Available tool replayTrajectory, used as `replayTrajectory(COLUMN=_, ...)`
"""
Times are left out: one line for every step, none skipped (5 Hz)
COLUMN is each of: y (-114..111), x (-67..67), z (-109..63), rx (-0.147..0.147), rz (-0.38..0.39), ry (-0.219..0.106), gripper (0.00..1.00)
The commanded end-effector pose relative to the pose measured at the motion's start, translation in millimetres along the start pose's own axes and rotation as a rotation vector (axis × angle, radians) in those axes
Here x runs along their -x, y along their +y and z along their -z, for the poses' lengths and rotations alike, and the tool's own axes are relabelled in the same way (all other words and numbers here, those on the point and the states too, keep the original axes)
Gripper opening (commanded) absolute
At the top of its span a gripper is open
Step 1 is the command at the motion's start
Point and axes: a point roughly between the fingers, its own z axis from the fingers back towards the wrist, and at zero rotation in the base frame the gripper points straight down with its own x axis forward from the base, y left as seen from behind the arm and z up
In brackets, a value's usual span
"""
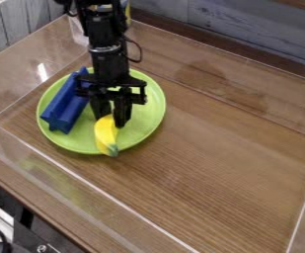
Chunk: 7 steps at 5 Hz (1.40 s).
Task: Remove the banana from inside the green plate and put it on the table
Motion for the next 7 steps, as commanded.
replayTrajectory(y=-5.2, x=-7.8, z=-25.6, rx=-0.005, rz=0.016, ry=-0.067, gripper=0.00)
replayTrajectory(y=-8.1, x=-7.6, z=-33.4, rx=-0.001, rz=0.021, ry=-0.067, gripper=0.00)
replayTrajectory(y=-14.1, x=-8.2, z=-50.2, rx=0.006, rz=0.036, ry=-0.079, gripper=0.00)
replayTrajectory(y=-22.6, x=-8.0, z=-65.2, rx=0.019, rz=0.049, ry=-0.088, gripper=0.00)
replayTrajectory(y=-34.2, x=-5.2, z=-79.0, rx=0.034, rz=0.060, ry=-0.102, gripper=0.00)
replayTrajectory(y=-42.0, x=-0.9, z=-84.5, rx=0.044, rz=0.084, ry=-0.110, gripper=0.00)
replayTrajectory(y=-48.1, x=-0.2, z=-83.2, rx=0.043, rz=0.106, ry=-0.107, gripper=0.00)
